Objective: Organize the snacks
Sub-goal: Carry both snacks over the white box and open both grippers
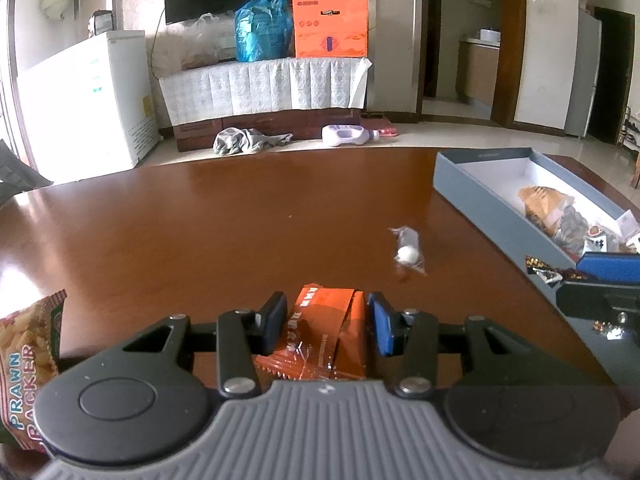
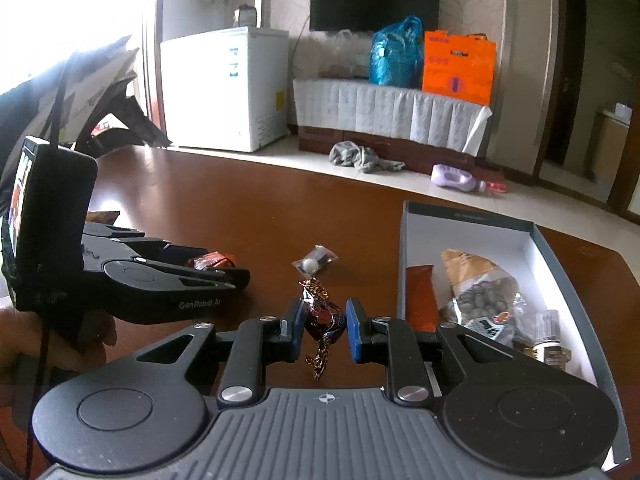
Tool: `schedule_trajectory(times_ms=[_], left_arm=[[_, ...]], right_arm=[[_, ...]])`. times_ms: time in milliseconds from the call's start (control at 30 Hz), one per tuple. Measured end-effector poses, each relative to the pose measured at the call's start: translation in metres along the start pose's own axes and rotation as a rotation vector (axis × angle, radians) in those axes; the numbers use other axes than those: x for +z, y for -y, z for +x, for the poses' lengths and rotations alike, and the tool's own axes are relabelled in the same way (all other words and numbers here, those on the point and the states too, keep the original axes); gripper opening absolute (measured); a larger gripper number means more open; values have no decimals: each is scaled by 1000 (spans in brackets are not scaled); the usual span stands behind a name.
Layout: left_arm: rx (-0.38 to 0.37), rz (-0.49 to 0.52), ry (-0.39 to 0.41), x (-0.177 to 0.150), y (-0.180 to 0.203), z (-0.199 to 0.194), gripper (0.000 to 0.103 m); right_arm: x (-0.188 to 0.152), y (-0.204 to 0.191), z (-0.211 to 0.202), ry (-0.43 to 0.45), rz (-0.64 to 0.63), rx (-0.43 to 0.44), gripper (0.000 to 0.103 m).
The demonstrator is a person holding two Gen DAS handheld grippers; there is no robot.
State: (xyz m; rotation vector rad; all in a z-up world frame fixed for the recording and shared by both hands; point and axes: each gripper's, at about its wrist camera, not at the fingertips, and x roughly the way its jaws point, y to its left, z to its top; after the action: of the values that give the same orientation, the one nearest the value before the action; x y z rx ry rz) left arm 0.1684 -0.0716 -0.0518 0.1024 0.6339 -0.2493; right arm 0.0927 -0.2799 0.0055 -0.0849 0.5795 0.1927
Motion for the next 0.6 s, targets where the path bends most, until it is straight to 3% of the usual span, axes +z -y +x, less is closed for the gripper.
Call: schedule_trajectory(times_ms=[600], left_arm=[[-60,65,75,26,66,-20,43]], right_arm=[[-1,71,-38,59,101,-112,24]])
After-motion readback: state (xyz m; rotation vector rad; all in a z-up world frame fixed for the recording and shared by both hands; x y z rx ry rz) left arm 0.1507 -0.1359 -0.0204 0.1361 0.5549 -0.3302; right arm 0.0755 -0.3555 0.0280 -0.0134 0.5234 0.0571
